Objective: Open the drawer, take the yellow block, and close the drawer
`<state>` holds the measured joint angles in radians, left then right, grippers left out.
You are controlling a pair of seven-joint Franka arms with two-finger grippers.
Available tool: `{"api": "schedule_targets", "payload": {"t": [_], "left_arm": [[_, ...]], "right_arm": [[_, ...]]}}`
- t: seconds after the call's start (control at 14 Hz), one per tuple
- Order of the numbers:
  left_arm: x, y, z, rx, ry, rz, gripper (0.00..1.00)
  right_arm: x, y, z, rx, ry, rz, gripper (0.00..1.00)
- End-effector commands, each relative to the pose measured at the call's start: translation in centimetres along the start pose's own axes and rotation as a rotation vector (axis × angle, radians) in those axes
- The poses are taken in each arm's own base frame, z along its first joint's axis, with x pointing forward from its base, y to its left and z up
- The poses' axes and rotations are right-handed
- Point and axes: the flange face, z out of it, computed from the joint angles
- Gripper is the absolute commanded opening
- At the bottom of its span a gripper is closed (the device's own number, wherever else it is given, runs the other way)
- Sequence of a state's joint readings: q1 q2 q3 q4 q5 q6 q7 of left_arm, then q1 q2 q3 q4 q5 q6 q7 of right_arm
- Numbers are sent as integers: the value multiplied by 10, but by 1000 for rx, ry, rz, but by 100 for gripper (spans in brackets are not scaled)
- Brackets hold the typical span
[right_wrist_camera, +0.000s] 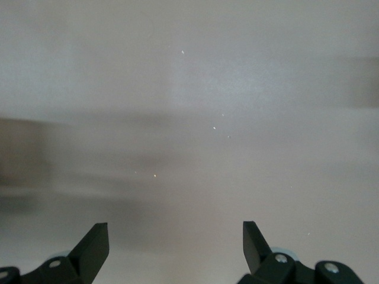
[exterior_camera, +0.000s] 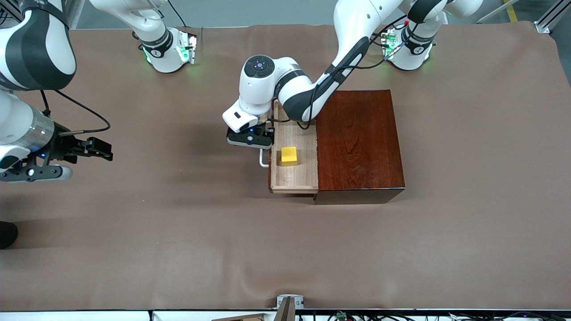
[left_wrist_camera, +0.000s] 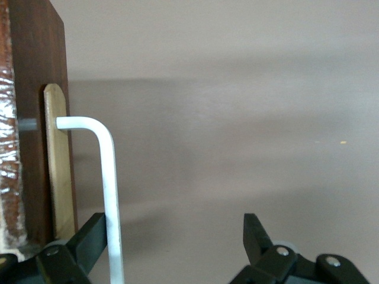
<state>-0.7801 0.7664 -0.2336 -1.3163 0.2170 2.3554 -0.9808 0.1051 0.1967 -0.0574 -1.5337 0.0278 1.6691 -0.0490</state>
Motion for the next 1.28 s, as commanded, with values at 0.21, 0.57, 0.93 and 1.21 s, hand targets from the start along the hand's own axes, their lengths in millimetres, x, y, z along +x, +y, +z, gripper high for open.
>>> {"api": "schedule_targets", "payload": {"t": [0.21, 0.57, 0.93, 1.21], "left_arm": [[-7, 25, -14, -91, 21, -23, 100], [0, 15, -24, -34, -6, -38, 100], [61, -45, -145, 104, -3, -123, 100], [110, -137, -244, 213, -10, -206, 100]], "right_arm": [[-1, -20, -2, 29, -2, -208, 100], [4, -54, 7, 113, 9, -321, 100], [24, -50, 27, 165, 73, -540, 100], [34, -84, 43, 146, 96, -700, 100]]}}
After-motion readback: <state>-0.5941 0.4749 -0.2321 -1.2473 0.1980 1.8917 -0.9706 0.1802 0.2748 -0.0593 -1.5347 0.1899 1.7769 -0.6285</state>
